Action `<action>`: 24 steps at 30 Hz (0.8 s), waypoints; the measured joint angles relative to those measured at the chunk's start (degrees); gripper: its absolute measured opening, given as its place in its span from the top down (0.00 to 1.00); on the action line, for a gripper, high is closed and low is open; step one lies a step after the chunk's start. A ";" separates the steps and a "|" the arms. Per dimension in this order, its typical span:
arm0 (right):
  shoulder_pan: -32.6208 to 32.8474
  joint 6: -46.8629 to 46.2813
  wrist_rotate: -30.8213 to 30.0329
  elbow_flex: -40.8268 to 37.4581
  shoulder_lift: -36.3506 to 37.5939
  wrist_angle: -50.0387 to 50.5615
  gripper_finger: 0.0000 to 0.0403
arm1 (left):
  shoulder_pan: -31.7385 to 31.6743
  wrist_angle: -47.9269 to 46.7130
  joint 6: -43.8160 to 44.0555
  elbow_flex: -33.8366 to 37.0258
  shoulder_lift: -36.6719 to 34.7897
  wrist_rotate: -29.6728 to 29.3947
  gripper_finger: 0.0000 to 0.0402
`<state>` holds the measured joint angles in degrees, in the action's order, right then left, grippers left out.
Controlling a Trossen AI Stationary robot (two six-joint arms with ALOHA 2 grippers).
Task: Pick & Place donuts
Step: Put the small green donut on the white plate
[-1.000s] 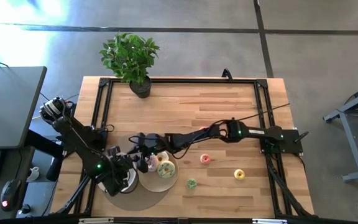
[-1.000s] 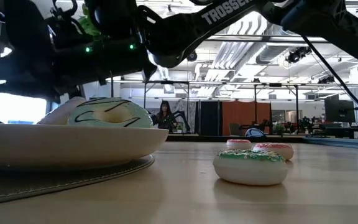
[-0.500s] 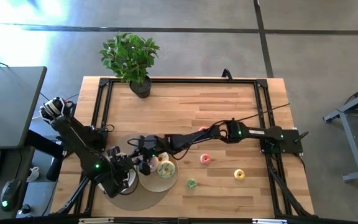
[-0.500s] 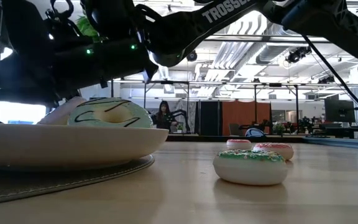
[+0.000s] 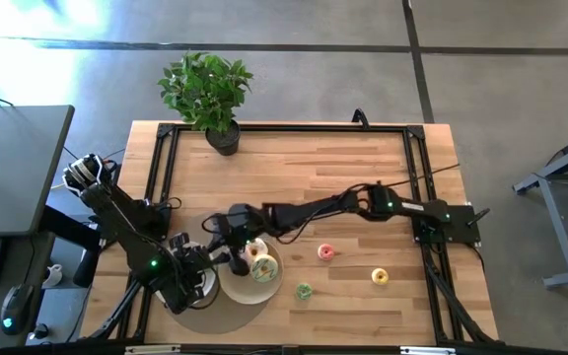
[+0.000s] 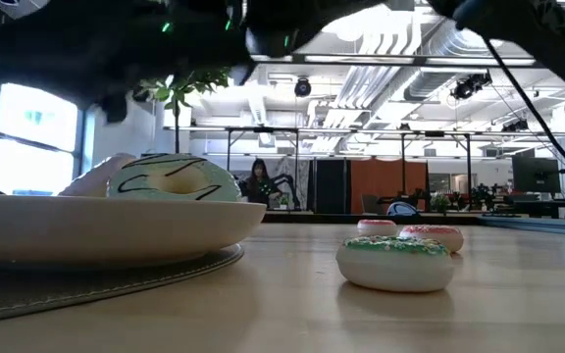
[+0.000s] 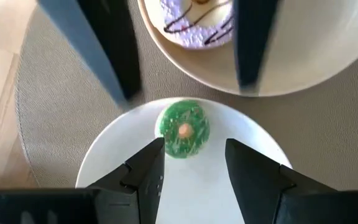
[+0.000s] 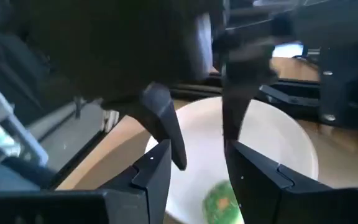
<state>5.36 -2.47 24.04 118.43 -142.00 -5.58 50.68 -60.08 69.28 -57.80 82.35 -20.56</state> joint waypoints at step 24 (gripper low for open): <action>15.36 -7.99 -16.25 -15.41 24.42 71.84 0.63 | -0.02 0.12 -0.45 0.09 0.04 -16.47 0.59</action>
<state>20.71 -10.46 7.79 103.02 -117.58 66.26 50.65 -59.96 68.83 -57.71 82.39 -37.03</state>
